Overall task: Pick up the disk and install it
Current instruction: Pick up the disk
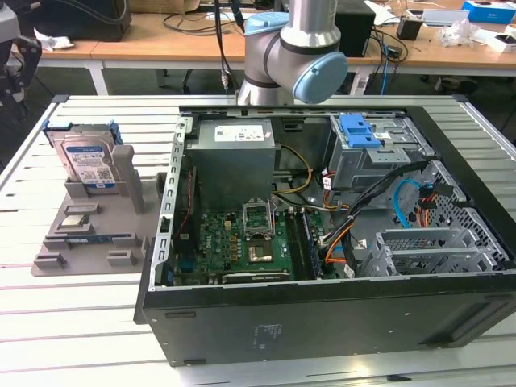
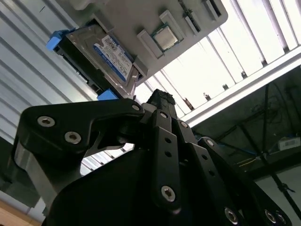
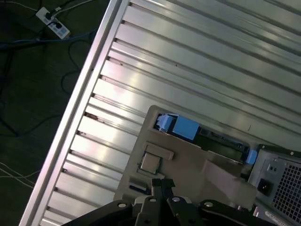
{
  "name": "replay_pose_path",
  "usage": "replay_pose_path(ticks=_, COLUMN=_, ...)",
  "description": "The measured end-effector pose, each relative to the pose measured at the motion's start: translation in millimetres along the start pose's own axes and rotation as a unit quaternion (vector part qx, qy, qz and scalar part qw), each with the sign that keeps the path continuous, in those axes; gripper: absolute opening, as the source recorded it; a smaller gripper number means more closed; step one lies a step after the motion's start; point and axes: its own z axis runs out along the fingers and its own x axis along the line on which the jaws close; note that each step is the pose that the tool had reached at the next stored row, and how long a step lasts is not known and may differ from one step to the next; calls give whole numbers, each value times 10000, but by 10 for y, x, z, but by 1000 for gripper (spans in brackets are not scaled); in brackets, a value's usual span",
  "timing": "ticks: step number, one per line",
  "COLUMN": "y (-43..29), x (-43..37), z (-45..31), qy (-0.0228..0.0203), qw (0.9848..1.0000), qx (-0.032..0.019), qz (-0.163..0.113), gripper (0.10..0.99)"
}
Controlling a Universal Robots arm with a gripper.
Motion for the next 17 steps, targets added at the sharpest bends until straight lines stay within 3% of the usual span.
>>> replay_pose_path(ticks=5, y=0, x=0, z=0, qy=11, qw=9989, qx=-11, qz=-468, gripper=106)
replay_pose_path(ticks=9, y=0, x=0, z=0, qy=16, qw=9977, qx=-15, qz=-678, gripper=106)
replay_pose_path(ticks=17, y=0, x=0, z=0, qy=28, qw=9928, qx=-28, qz=-1201, gripper=106)
